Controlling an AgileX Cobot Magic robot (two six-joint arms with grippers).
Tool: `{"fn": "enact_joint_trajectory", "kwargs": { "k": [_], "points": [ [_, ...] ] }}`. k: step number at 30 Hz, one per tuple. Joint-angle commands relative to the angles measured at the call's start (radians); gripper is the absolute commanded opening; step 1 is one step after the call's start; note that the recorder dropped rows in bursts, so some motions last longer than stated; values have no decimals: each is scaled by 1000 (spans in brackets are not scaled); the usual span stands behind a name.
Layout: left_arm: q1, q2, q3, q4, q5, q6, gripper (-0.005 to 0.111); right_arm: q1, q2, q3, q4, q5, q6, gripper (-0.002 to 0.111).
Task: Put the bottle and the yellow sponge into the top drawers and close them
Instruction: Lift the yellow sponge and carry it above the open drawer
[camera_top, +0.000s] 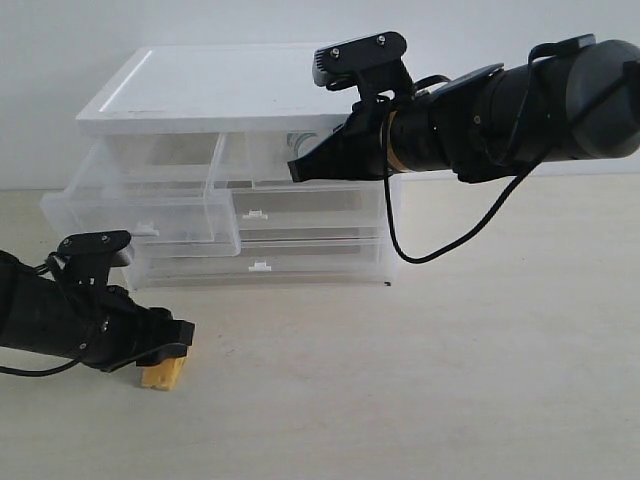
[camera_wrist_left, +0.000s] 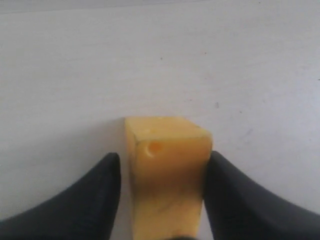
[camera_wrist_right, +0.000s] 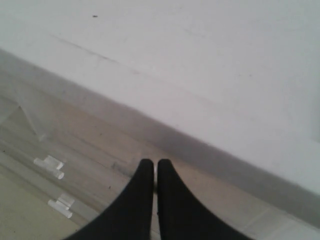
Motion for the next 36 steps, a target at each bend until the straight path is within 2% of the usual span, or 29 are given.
{"fn": "enact_joint_trajectory", "kwargs": {
  "k": [1,3,4,17,24,27,36],
  "points": [
    [-5,16,-1,-10,31,-1,25,-2,15,-20,-1,-11,-2,0],
    [-5,16,-1,-10,80,11,6,-2,15,-20,-1,-11,-2,0],
    [-5,16,-1,12,100,12,4,-2,15,-20,-1,-10,-2,0],
    [-5,-60,102,35,83,7,4,-2,15,-20,-1,-7,-2,0],
    [-5,-241,198,35,12,7,4,-2,15,-20,-1,-7,-2,0],
    [-5,-327,233,32,23,7,4,-2,15,-20,-1,-7,-2,0],
    [-5,-556,242,30,43,-12,4,-2,15,-20,-1,-12,-2,0]
  ]
}}
